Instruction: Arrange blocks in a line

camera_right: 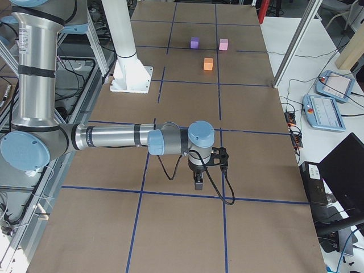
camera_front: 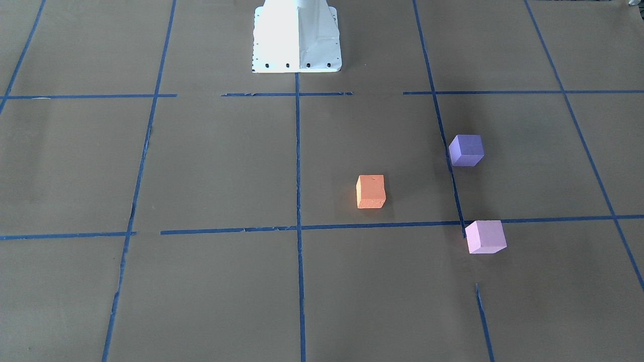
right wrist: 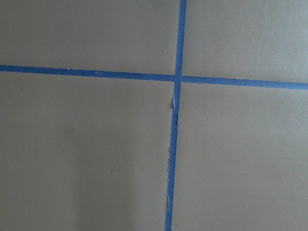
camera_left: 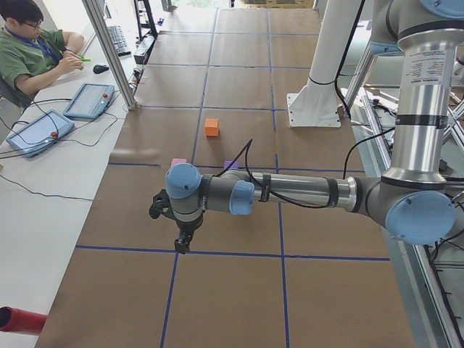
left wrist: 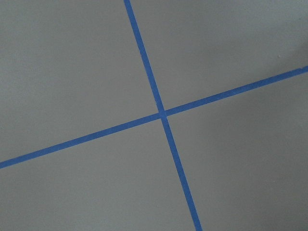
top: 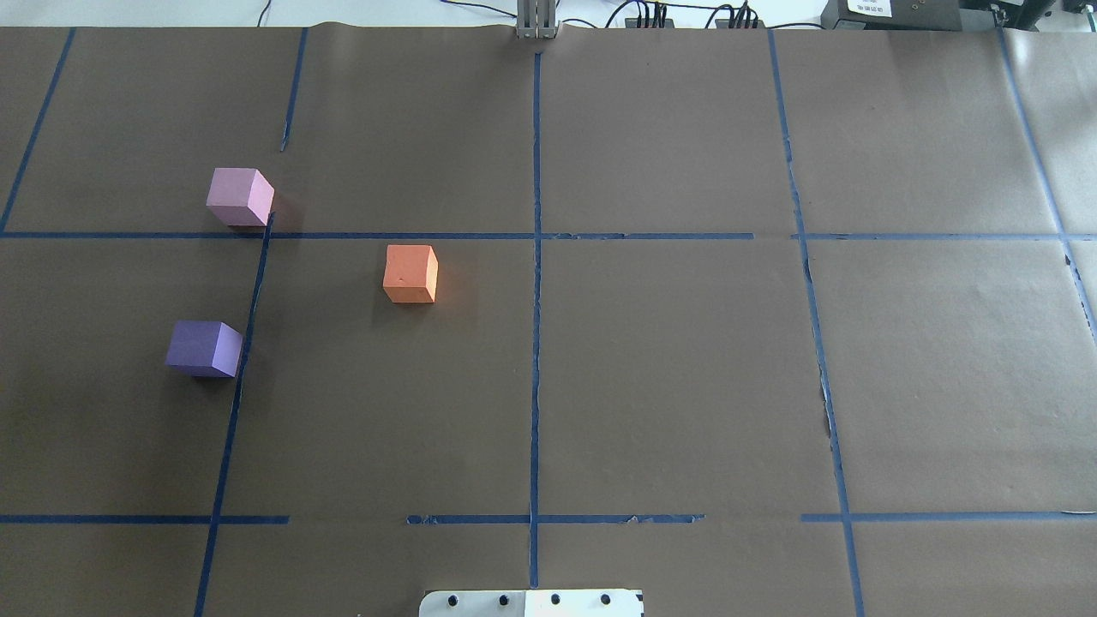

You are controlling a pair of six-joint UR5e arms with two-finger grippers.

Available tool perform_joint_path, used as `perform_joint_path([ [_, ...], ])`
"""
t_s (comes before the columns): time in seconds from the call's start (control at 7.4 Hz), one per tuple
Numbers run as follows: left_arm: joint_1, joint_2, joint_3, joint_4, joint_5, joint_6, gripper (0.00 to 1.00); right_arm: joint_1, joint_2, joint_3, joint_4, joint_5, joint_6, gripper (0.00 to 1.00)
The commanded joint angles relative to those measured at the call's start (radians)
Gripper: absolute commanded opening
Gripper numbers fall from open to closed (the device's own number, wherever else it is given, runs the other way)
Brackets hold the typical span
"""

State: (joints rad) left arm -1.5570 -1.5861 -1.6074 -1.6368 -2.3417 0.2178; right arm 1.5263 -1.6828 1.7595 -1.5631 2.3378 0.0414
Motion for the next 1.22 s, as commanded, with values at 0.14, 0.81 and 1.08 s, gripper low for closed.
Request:
perform_joint_path([
  [0.14,0.002,0.0,-0.008,-0.002,-0.099,0.002,1.0,0.0,0.0,0.0,0.0,0.0,0.0,1.0],
  [0.81,0.165,-0.154,-0.126,-0.008,-0.119,-0.334,1.0,0.0,0.0,0.0,0.0,0.0,0.0,1.0],
  [1.08,0.278,-0.275,-0.147,-0.043,-0.119,-0.696,1.0,0.0,0.0,0.0,0.0,0.0,0.0,1.0],
])
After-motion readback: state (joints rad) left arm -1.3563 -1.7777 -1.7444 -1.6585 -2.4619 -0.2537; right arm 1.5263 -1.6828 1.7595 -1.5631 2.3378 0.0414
